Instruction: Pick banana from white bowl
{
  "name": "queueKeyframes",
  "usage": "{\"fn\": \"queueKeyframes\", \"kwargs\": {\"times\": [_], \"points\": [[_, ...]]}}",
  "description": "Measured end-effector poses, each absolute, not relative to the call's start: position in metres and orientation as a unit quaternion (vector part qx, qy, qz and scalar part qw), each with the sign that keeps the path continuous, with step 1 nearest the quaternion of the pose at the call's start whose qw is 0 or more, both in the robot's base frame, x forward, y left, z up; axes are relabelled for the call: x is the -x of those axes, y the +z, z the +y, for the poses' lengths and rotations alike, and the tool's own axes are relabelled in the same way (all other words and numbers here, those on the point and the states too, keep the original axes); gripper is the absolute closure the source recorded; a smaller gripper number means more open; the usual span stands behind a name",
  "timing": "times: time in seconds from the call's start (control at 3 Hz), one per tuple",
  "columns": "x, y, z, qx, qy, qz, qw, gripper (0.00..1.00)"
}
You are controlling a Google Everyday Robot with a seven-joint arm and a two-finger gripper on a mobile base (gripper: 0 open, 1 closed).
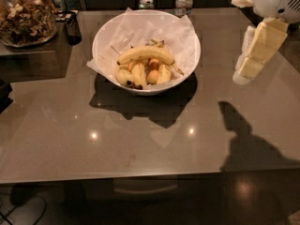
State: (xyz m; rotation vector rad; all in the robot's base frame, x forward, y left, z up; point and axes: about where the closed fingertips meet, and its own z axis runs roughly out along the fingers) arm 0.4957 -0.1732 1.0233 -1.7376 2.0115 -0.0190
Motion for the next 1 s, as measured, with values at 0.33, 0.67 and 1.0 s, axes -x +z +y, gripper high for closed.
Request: {"fn": "queueKeyframes", "kwargs": {"times": [0.33,0.67,1.0], "points": [[-0.515,1.042,-0.151,0.657,-0.003,0.710,0.254,0.00],[-0.516,1.045,-0.149,0.657,-0.006,0.708,0.260,0.00],[-0.530,1.040,-0.151,0.638,0.014,0.713,0.290,0.00]]}}
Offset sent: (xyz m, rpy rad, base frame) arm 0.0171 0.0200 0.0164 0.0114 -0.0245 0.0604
